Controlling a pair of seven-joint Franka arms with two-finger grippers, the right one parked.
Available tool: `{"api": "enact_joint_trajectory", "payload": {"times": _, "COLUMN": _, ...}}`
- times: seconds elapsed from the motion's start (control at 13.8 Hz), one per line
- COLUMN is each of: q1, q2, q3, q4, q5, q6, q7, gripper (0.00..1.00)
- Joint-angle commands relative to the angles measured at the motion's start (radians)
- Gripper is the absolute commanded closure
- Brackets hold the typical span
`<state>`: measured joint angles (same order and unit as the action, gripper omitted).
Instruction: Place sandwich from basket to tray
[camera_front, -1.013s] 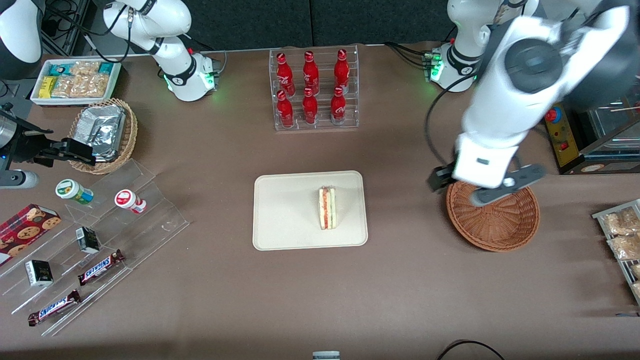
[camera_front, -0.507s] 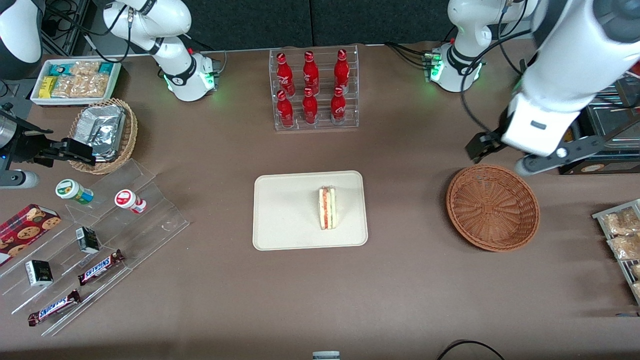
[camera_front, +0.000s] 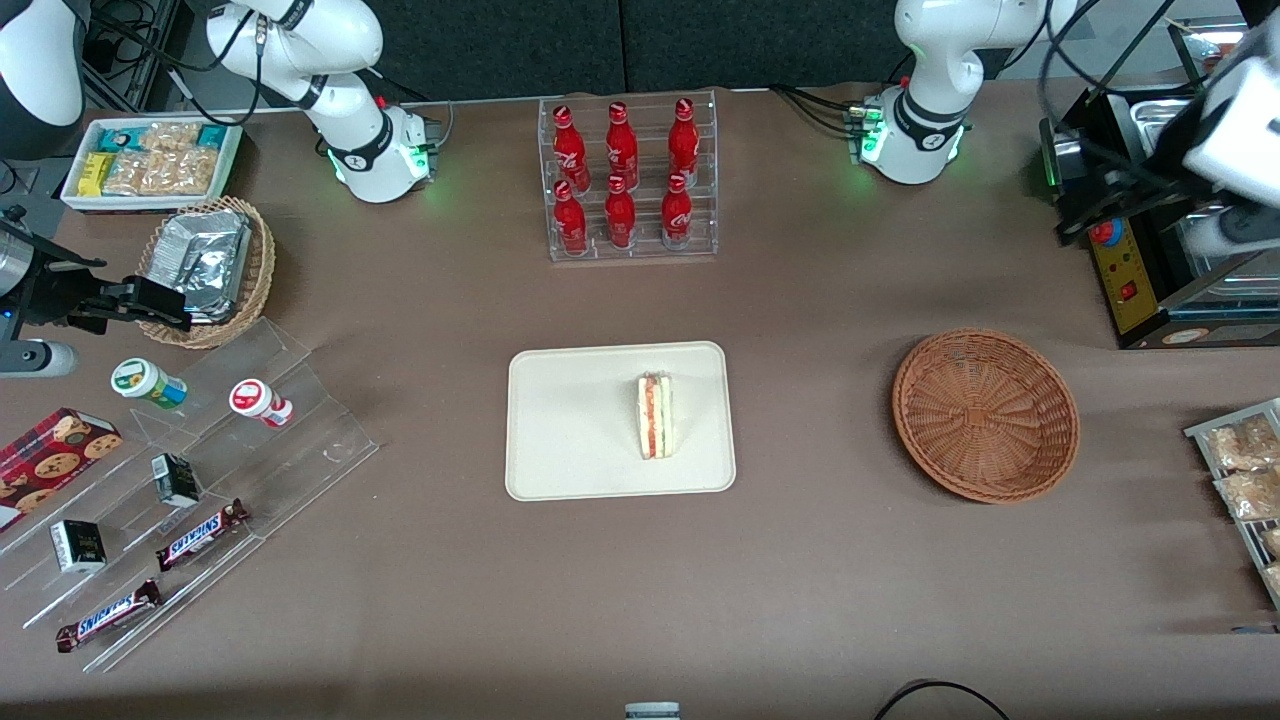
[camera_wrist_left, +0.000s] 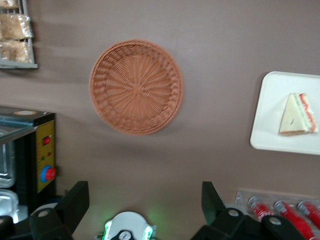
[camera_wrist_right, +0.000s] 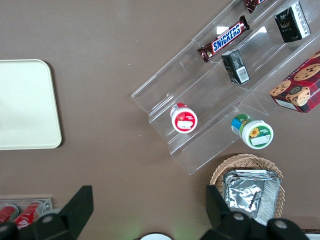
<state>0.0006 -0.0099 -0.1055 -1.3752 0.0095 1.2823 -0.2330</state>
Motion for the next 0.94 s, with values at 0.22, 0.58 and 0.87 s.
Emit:
{"api": "enact_joint_trajectory", "payload": {"times": 0.22, "q1": -0.039, "q2": -0.124, "q3": 0.116, "q4": -0.177, "q5": -0.013, "q6": 0.029, "q7": 0.112, "gripper": 0.01}}
{"api": "enact_joint_trajectory", "payload": {"times": 0.58, "q1": -0.041, "q2": -0.122, "q3": 0.131, "q4": -0.211, "q5": -0.008, "q6": 0.046, "q7": 0.143, "gripper": 0.01}}
{"api": "enact_joint_trajectory", "payload": {"times": 0.87, "q1": -0.082, "q2": -0.079, "q3": 0.154, "q4": -0.137, "q5": 0.001, "q6": 0.037, "q7": 0.158, "gripper": 0.01}}
